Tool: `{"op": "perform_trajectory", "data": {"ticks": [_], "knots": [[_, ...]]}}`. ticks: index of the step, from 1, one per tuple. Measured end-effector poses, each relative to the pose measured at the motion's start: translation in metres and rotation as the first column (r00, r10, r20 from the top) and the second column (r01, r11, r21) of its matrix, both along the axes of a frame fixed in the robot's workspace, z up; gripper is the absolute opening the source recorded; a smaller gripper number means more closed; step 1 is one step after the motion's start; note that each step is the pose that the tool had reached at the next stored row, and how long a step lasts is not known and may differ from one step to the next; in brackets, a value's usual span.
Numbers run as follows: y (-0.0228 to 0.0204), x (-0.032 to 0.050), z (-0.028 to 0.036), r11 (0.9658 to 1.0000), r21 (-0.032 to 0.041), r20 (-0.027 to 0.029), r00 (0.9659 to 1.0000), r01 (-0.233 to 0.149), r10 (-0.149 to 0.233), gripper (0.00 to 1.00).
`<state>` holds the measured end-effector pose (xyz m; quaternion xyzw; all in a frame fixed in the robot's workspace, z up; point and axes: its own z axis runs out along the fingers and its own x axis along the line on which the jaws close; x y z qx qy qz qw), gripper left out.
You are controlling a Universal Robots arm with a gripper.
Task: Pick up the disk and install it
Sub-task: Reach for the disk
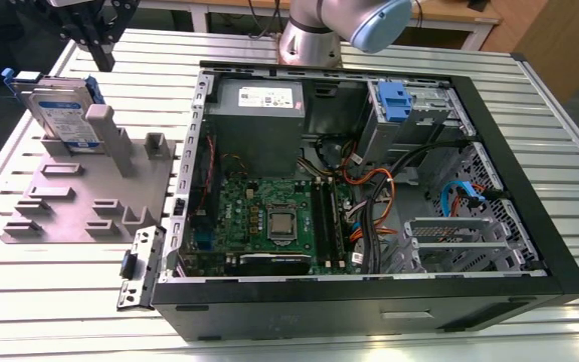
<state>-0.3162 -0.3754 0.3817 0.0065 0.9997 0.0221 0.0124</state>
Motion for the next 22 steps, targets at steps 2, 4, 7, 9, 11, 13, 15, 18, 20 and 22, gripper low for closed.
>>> {"op": "perform_trajectory", "data": {"ticks": [2, 4, 7, 9, 11, 13, 15, 18, 20, 22], "knots": [[0.0006, -0.0021, -0.0002, 1.0, -0.0001, -0.0001, 1.0, 0.0, 0.0, 0.11], [0.0011, -0.0041, -0.0008, 1.0, 0.0, 0.0001, 1.0, 0.0, 0.0, 0.11], [0.0031, -0.0093, -0.0016, 1.0, 0.0, 0.0, 1.0, 0.0, 0.0, 0.11], [0.0067, -0.0144, -0.0022, 1.0, 0.0, -0.0005, 1.0, 0.0, 0.0, 0.11], [0.0095, -0.0202, -0.0032, 1.0, -0.0001, -0.0027, 1.0, 0.0, 0.0, 0.11], [0.011, -0.0258, -0.0047, 1.0, -0.0002, -0.0044, 1.0, 0.0, 0.0, 0.11], [0.0119, -0.0308, -0.0058, 1.0, -0.0014, -0.0076, 1.0, 0.0, 0.0, 0.11], [0.014, -0.0361, -0.0077, 1.0, -0.0076, -0.0119, 0.9999, -0.002, 0.002, 0.11], [0.0152, -0.0397, -0.0088, 1.0, -0.0085, -0.013, 0.9999, -0.003, 0.003, 0.11], [0.0164, -0.0451, -0.0098, 1.0, -0.0085, -0.0168, 0.9999, -0.003, 0.003, 0.11]]}}
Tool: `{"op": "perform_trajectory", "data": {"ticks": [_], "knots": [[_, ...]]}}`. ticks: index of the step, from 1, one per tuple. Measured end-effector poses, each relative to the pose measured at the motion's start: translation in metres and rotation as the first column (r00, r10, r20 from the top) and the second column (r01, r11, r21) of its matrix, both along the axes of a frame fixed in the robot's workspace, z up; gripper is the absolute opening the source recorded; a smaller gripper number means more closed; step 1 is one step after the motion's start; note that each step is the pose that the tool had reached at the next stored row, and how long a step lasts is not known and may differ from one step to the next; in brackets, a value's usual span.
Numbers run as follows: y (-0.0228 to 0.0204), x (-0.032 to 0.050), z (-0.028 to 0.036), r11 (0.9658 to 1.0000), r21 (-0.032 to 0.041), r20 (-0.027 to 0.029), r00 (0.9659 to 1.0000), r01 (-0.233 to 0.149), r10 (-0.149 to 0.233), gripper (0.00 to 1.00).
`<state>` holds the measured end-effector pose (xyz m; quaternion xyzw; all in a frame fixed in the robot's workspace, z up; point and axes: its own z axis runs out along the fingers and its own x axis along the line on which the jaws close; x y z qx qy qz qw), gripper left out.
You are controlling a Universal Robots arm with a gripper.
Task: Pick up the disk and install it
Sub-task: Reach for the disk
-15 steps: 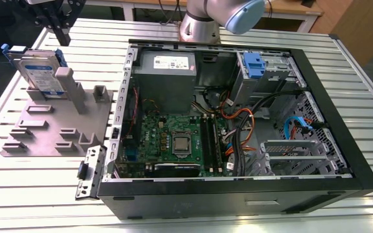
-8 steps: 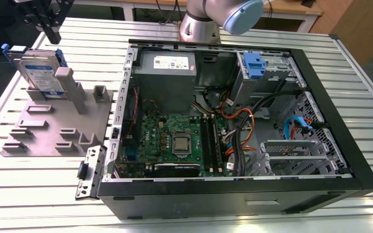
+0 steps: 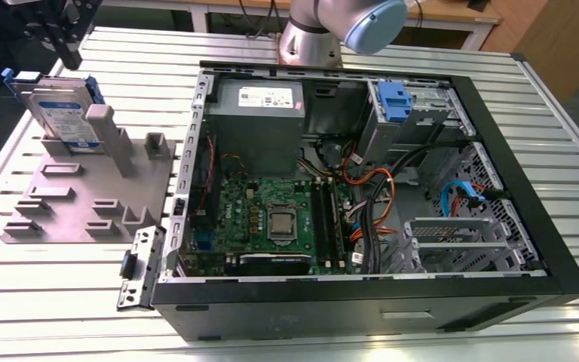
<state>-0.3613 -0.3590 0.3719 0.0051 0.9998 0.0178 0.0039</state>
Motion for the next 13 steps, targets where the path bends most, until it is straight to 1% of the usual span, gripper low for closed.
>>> {"op": "perform_trajectory", "data": {"ticks": [8, 12, 13], "knots": [[0.0039, -0.0298, -0.006, 1.0, 0.0001, -0.0172, 0.9999, 0.0, 0.0, 0.11], [0.0057, -0.0421, -0.0085, 1.0, 0.0001, -0.0297, 0.9996, 0.0, 0.0, 0.11], [0.0064, -0.0447, -0.0091, 1.0, 0.0, -0.0309, 0.9995, 0.0, 0.0, 0.11]]}}
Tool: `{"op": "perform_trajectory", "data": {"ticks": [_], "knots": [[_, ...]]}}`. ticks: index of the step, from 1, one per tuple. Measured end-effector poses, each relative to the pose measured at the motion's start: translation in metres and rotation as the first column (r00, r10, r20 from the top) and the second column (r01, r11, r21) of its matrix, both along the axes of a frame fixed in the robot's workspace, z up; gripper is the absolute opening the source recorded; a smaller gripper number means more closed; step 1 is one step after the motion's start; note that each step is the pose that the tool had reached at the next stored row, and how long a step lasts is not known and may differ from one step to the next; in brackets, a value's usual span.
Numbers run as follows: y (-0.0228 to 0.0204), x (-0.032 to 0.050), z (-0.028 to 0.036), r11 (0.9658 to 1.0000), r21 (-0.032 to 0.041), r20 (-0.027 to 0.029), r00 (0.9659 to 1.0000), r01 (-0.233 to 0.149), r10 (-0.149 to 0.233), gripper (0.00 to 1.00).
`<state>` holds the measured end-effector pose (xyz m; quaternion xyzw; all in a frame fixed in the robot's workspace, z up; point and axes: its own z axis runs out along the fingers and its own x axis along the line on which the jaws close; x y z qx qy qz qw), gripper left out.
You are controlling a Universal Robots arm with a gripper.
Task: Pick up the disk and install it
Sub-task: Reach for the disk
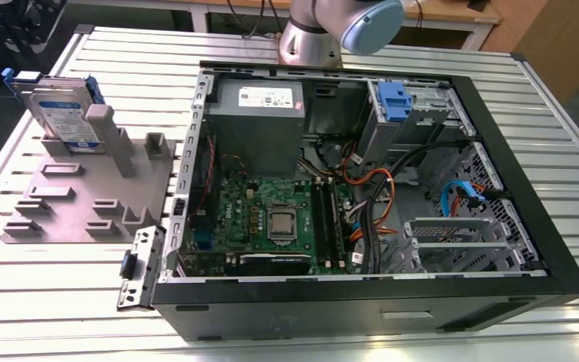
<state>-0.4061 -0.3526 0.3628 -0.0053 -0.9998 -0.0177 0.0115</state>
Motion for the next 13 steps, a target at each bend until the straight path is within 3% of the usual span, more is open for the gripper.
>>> {"op": "perform_trajectory", "data": {"ticks": [13], "knots": [[0.0061, -0.0279, -0.0062, 1.0, 0.0001, -0.0008, 1.0, 0.0, 0.0, 0.11]]}}
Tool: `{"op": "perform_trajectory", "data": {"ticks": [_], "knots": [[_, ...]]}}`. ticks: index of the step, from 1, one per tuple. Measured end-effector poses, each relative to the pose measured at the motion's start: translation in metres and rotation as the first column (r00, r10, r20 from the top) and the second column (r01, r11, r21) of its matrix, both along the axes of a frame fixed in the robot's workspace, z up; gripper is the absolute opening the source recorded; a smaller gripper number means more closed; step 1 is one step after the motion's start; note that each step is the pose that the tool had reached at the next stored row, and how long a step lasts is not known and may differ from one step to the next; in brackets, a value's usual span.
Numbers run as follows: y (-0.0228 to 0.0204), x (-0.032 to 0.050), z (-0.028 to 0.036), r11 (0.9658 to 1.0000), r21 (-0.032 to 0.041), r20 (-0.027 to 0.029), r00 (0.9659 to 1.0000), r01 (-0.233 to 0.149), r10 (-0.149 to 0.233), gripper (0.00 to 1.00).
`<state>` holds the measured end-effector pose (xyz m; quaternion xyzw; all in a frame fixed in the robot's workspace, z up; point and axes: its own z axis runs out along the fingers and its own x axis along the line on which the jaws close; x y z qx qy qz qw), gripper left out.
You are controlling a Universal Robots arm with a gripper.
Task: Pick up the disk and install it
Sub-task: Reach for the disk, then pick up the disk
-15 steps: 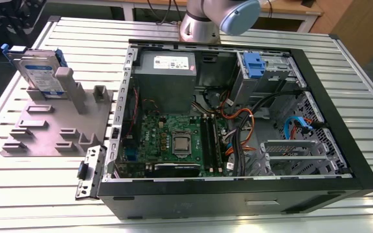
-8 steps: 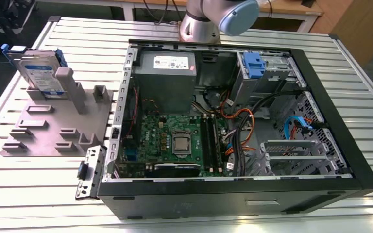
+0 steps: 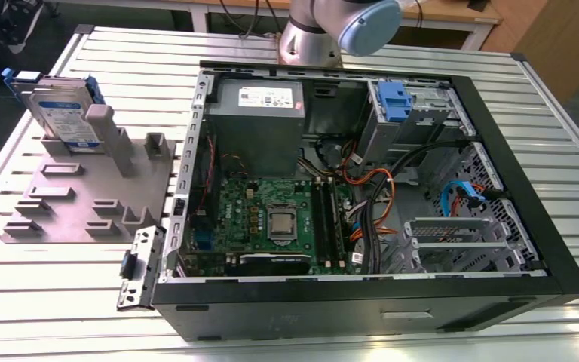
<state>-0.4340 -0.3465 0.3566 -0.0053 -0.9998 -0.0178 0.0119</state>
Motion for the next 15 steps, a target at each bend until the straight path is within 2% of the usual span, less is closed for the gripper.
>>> {"op": "perform_trajectory", "data": {"ticks": [3, 15], "knots": [[0.0009, -0.0027, -0.0005, 1.0, -0.0001, -0.0005, 1.0, 0.0, 0.0, 0.11], [0.0009, -0.0029, -0.0023, 1.0, -0.0001, -0.0012, 1.0, 0.0, 0.0, 0.11]]}}
